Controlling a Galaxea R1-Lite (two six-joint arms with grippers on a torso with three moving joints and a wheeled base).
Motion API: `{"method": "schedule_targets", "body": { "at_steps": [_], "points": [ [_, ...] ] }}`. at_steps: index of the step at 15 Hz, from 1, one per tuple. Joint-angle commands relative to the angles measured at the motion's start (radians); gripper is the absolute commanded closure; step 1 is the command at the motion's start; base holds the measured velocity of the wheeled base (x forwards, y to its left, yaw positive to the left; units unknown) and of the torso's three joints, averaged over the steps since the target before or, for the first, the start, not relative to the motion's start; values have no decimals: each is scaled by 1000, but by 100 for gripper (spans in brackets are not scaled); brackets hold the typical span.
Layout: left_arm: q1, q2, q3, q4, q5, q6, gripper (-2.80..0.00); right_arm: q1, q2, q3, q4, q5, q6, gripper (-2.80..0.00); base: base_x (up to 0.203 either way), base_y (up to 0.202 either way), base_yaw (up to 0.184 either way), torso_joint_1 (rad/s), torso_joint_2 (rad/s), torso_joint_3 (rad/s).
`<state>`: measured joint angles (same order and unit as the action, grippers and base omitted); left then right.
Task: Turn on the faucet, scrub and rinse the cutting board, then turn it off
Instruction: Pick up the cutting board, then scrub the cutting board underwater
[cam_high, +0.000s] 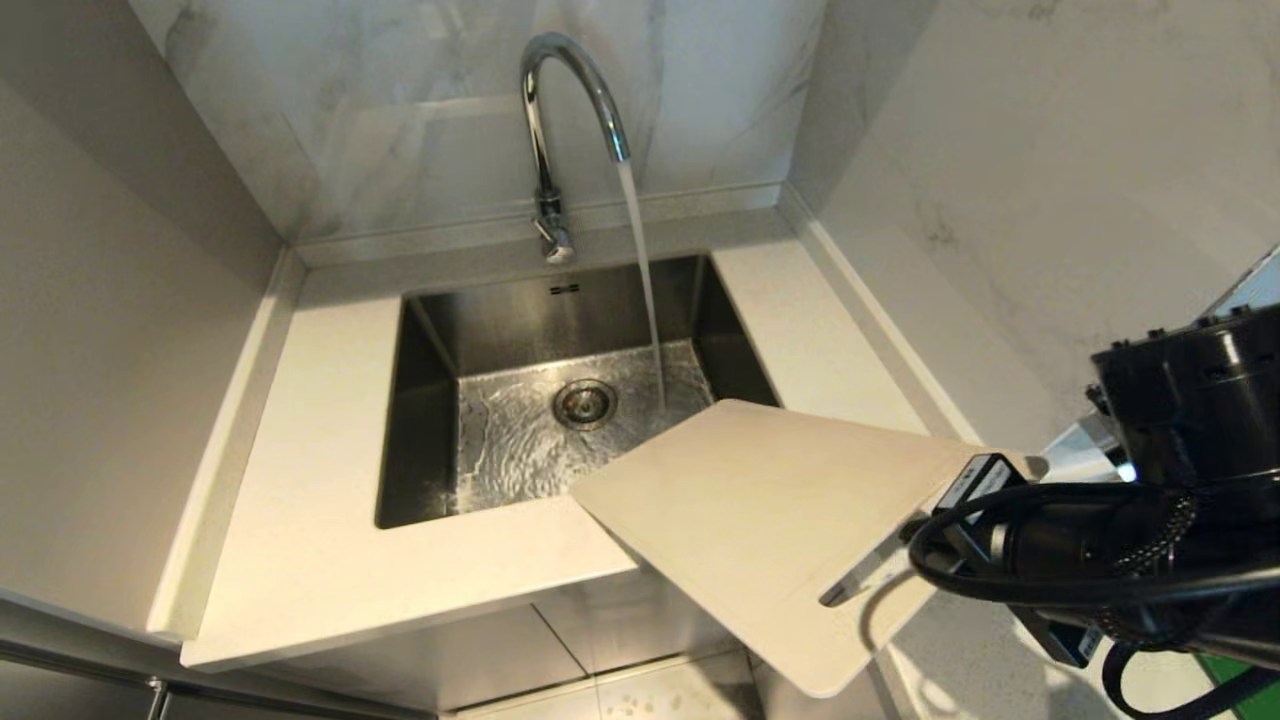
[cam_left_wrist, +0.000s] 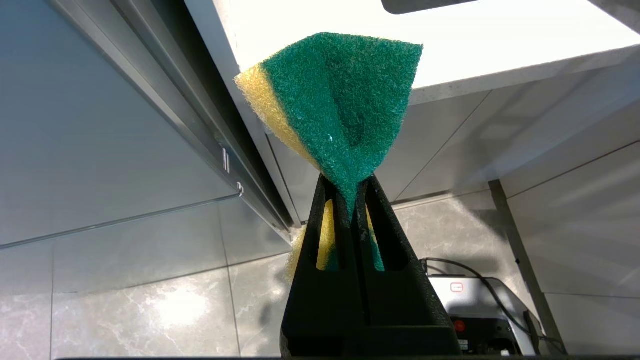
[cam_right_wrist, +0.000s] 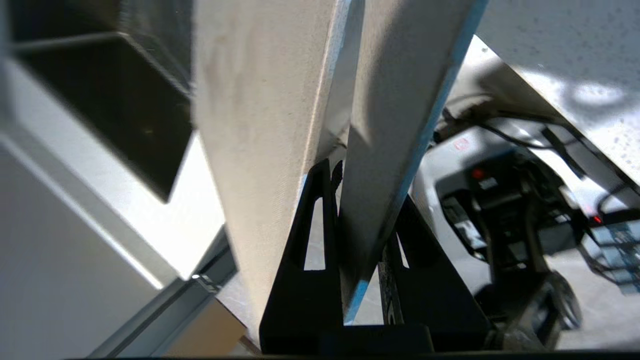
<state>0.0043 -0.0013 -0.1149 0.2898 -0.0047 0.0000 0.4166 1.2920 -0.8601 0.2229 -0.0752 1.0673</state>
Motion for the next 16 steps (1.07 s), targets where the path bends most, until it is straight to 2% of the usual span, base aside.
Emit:
{"method": "schedule_targets", "body": {
  "at_steps": [1, 7, 10, 16],
  "points": [
    [0, 1, 0, 2, 0, 0, 0, 1, -102, -20, 0, 1, -5, 0, 0, 0, 0, 0, 0, 0],
    [0, 1, 0, 2, 0, 0, 0, 0, -278, -96, 1, 50, -44, 0, 0, 0, 0, 0, 0, 0],
    [0, 1, 0, 2, 0, 0, 0, 1, -325, -110, -2, 101, -62, 0, 0, 0, 0, 0, 0, 0],
    [0, 1, 0, 2, 0, 0, 0, -1, -353, -130, -2, 109, -63, 0, 0, 0, 0, 0, 0, 0]
  ]
}}
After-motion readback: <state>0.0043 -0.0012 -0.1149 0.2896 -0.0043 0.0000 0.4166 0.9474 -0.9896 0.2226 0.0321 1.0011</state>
